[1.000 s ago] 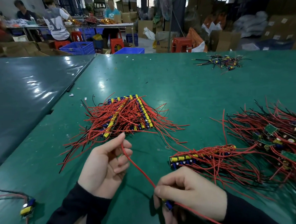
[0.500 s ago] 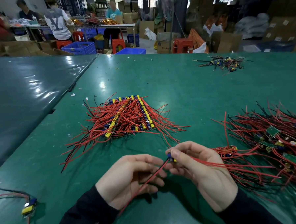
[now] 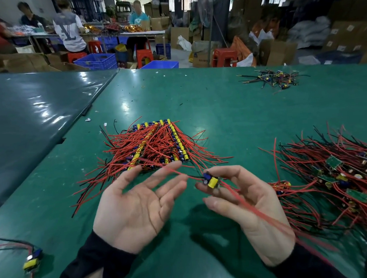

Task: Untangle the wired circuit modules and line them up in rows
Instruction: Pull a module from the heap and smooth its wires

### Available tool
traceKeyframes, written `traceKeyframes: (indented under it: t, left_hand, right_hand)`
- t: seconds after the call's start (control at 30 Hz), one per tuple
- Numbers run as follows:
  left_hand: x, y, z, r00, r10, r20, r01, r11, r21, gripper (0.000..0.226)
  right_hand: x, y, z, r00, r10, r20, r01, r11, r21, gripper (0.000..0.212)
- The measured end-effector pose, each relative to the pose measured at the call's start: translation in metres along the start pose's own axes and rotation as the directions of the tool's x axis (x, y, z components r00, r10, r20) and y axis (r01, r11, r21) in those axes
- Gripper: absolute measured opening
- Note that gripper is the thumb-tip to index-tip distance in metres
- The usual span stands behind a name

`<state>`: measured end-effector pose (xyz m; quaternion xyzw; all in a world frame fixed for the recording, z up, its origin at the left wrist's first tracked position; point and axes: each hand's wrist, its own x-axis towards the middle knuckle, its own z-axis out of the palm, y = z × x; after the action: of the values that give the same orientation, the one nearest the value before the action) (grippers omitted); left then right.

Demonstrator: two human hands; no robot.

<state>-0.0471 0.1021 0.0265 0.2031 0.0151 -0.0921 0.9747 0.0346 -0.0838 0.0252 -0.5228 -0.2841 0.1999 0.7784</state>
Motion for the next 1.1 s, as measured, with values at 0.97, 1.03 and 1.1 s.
traceKeyframes:
  t: [0.97, 1.03, 1.1]
  left_hand:
    - [0.008, -0.025, 0.018, 0.582, 0.812, 0.028, -0.387, 0.247, 0.888, 0.016]
    - [0.007, -0.026, 0.019, 0.579, 0.814, 0.043, -0.390, 0.230, 0.892, 0.015]
    - [0.009, -0.031, 0.019, 0.584, 0.811, 0.045, -0.385, 0.227, 0.895, 0.016]
  right_hand:
    - [0.009, 0.005, -0.025, 0.953, 0.248, 0.175, -0.153, 0.889, -0.431, 0.072]
    - [0.008, 0.003, -0.022, 0.981, 0.152, 0.118, -0.089, 0.901, -0.424, 0.065]
    - [0.005, 0.001, -0.014, 0.971, 0.185, 0.151, -0.148, 0.962, -0.231, 0.041]
